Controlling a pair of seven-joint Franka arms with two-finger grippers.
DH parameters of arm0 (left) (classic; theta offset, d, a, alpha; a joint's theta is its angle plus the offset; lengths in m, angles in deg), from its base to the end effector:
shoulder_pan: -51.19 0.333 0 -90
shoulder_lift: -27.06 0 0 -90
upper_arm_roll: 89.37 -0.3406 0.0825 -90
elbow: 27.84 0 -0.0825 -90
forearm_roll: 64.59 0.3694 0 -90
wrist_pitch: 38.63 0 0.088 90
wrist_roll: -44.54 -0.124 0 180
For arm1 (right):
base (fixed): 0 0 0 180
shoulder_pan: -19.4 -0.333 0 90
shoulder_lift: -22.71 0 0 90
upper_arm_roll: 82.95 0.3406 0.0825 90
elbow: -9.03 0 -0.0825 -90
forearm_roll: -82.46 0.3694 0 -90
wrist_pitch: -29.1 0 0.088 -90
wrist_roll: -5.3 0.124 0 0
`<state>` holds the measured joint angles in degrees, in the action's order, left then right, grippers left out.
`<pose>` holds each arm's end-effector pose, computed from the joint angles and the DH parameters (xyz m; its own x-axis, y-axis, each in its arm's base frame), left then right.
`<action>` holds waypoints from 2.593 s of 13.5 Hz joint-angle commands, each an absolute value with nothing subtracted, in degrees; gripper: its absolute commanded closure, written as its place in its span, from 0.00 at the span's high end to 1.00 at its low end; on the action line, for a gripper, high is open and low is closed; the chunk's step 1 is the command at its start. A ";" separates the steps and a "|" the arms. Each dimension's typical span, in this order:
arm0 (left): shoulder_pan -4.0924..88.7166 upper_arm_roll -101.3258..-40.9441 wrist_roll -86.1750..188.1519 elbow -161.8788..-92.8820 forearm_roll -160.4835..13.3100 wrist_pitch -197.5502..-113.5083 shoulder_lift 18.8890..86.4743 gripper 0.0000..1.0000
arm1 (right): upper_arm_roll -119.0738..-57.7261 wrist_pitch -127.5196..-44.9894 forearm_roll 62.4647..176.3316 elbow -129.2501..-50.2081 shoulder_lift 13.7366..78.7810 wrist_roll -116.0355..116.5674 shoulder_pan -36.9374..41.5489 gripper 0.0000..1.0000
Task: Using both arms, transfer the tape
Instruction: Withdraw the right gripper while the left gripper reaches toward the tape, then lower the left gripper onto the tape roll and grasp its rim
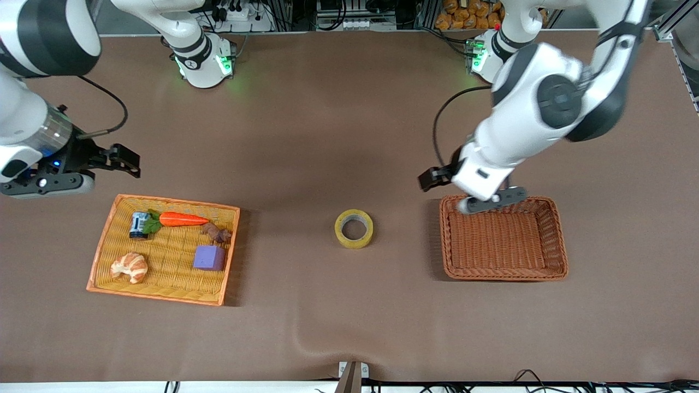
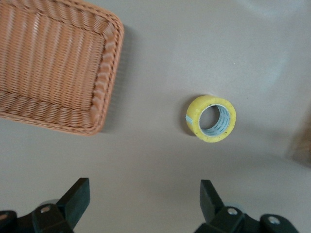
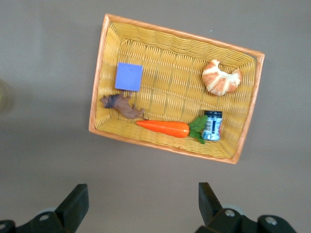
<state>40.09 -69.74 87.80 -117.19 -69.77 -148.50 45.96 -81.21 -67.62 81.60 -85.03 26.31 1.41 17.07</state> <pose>0.5720 -0.3172 0.4818 0.9617 0.2541 -0.1030 0.2687 -0.9482 0.1696 0.5655 0.0380 0.5749 0.9900 0.1402 -0.0172 0.1404 -0.9900 0.0118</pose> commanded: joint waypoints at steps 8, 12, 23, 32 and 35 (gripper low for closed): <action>24.31 -75.72 108.79 -108.10 -58.36 -173.71 68.96 1.00 | -80.05 -53.17 80.79 -74.74 26.13 -1.73 19.58 1.00; 17.98 -84.17 107.56 -107.03 -58.18 -179.51 73.99 1.00 | -79.88 -53.16 80.97 -73.68 24.91 -0.94 19.58 1.00; 15.15 -85.59 106.06 -107.83 -47.03 -180.13 78.21 0.95 | -80.14 -52.74 81.32 -72.36 24.90 2.22 22.65 1.00; 13.05 -85.59 106.77 -107.91 -46.75 -180.13 78.56 0.62 | -85.09 -51.05 82.11 -72.01 24.90 5.37 19.20 1.00; 12.25 -85.68 106.76 -108.17 -46.58 -180.13 79.00 0.37 | -84.62 -50.09 82.11 -72.01 24.90 8.20 19.23 1.00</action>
